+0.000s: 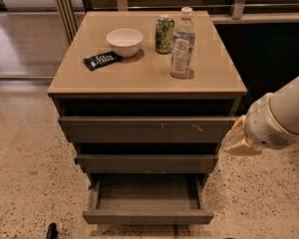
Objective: Close bottom drawer
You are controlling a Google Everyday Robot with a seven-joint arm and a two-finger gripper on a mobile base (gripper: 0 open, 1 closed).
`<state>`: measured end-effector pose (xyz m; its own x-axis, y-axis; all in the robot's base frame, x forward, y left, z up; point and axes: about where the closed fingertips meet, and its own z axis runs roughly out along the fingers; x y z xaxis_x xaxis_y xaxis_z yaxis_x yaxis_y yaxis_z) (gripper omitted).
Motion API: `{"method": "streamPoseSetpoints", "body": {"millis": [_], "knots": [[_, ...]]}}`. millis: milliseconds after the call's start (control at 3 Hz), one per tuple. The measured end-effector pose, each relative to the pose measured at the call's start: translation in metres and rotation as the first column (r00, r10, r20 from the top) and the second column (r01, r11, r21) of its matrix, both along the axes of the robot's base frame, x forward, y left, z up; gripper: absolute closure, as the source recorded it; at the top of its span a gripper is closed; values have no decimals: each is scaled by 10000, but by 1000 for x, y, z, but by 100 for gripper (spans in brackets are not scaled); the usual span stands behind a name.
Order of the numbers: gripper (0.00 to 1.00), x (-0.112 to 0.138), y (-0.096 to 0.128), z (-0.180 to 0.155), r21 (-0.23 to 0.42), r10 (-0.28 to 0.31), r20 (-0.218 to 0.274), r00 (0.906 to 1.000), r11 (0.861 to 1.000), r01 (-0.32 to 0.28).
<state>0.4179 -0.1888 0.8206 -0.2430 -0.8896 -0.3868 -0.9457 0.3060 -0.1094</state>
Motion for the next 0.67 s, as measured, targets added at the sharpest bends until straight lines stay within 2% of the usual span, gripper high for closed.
{"method": "streamPoseSetpoints", "body": {"millis": [333,667], "knots": [[100,0,0,0,-1,1,1,10000,10000,-1],[100,2,1,-16,76,-35,36,10000,10000,35]]}}
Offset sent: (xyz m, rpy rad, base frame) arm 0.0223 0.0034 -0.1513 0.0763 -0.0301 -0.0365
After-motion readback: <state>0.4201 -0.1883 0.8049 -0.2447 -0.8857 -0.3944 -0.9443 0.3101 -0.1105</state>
